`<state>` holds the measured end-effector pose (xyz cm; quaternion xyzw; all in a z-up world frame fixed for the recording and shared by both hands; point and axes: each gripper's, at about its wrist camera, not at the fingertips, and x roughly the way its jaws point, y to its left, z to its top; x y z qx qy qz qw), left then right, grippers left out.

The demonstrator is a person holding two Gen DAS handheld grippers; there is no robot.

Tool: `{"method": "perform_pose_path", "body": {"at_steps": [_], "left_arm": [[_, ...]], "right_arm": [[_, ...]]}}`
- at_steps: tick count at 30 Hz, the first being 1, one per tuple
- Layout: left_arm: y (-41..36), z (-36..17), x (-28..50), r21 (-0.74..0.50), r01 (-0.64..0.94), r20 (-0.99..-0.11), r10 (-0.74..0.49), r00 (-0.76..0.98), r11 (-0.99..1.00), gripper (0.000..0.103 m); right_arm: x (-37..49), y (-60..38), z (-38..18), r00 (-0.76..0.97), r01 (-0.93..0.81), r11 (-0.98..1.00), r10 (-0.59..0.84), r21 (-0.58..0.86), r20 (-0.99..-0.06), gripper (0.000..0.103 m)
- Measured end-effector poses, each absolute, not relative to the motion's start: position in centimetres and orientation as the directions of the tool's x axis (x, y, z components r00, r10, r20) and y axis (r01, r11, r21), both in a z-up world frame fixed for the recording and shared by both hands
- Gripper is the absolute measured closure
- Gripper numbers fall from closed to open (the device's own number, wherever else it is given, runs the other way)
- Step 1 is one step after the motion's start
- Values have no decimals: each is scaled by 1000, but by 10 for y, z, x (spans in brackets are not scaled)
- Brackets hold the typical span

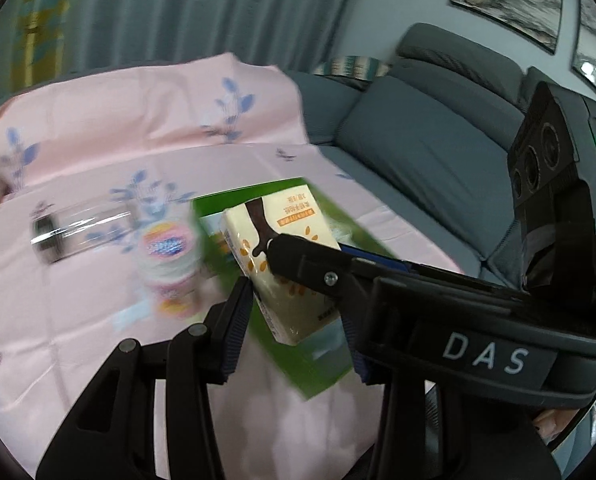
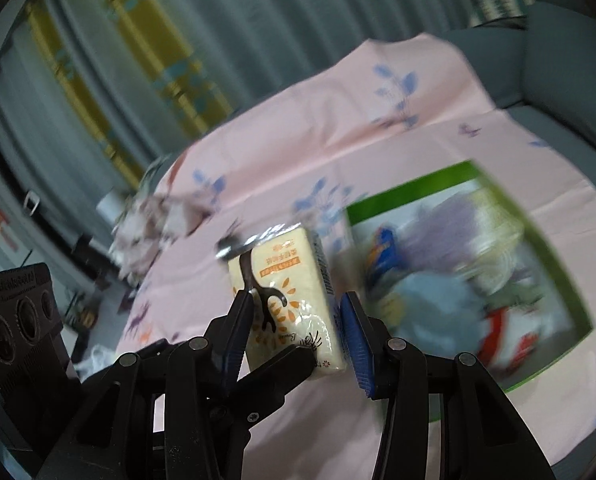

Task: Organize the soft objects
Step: 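Carry the cream tissue pack with the right tool and release it into the box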

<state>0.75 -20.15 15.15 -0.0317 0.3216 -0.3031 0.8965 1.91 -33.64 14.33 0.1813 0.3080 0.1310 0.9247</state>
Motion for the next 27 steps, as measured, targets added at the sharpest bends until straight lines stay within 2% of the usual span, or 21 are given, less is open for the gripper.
{"method": "perform_pose_path", "body": {"at_steps": [8, 15, 16, 18, 19, 21, 23, 27], "left_arm": [[-274, 137, 58, -260, 606, -598, -618, 511, 752, 62], [-302, 109, 80, -233, 611, -668, -581, 465, 756, 60], [-302, 106, 82, -241, 609, -675, -582, 455, 756, 58], [-303, 102, 84, -262, 598, -690, -581, 432, 757, 47], [-302, 102, 84, -271, 595, -692, -583, 426, 756, 41], [-300, 105, 77, -269, 604, -679, -593, 434, 750, 31], [-299, 111, 69, -239, 609, -675, -580, 456, 757, 20], [-292, 125, 55, -197, 601, -657, -560, 506, 774, 18]], "right_arm": [[50, -406, 121, 803, 23, 865, 283, 502, -524, 55], [65, -431, 85, 788, 91, 830, 278, 550, -549, 55], [66, -433, 83, 787, 103, 832, 267, 545, -557, 54], [67, -437, 81, 784, 141, 840, 228, 524, -577, 53], [65, -438, 81, 785, 164, 843, 202, 512, -585, 44], [61, -441, 84, 791, 197, 849, 158, 490, -591, 36], [56, -443, 87, 799, 200, 852, 144, 484, -584, 35], [40, -439, 102, 815, 237, 874, 60, 424, -577, 27]]}}
